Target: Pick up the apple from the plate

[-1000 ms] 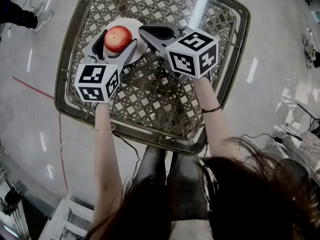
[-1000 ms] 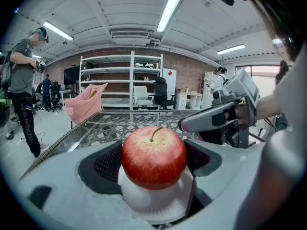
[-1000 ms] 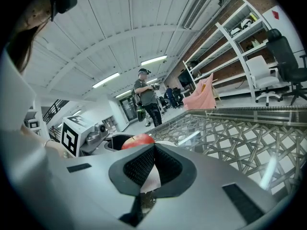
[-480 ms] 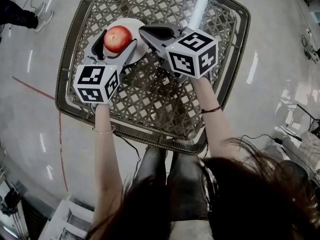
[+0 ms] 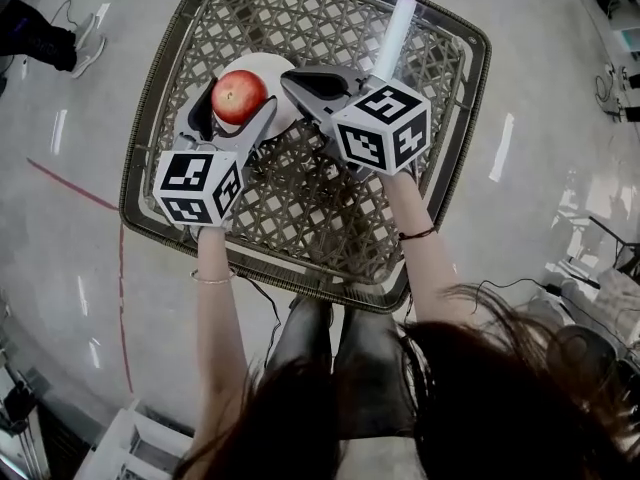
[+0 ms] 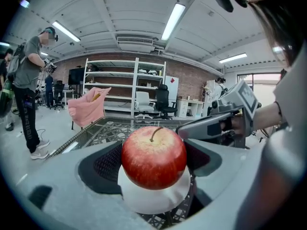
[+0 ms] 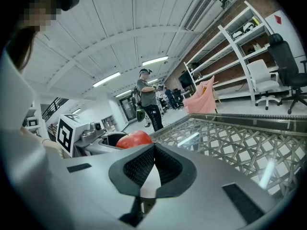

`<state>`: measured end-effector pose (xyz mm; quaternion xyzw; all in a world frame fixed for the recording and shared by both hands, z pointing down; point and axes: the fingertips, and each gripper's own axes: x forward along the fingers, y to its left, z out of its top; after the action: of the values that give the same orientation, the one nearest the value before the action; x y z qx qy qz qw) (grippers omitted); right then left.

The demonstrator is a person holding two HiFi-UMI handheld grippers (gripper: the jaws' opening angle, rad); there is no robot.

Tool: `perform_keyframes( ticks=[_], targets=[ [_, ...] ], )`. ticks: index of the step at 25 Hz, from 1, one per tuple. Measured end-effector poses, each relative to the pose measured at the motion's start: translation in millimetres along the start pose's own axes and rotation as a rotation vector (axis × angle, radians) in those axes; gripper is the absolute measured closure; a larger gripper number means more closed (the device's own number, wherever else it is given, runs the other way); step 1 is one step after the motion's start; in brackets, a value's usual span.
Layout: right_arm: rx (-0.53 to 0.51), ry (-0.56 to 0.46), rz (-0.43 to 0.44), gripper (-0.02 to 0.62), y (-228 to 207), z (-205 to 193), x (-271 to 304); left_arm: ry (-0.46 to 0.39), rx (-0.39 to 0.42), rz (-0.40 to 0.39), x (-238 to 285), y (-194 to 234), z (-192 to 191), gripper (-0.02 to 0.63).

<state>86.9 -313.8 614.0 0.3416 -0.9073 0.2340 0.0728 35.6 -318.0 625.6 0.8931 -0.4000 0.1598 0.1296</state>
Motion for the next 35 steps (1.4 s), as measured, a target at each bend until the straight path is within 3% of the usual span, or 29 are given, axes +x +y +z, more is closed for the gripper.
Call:
perform_keyframes(
  ticks=[18, 35],
  targets=[
    [-0.027, -0.06, -0.012, 0.586, 43, 50, -46, -0.051, -0.074, 0.007, -51, -35, 45, 0.196],
    [-0.05, -0.114, 0.014, 0.586, 92, 79, -87, -0.068, -0.096, 0.022, -100, -65, 76, 0.197]
  ],
)
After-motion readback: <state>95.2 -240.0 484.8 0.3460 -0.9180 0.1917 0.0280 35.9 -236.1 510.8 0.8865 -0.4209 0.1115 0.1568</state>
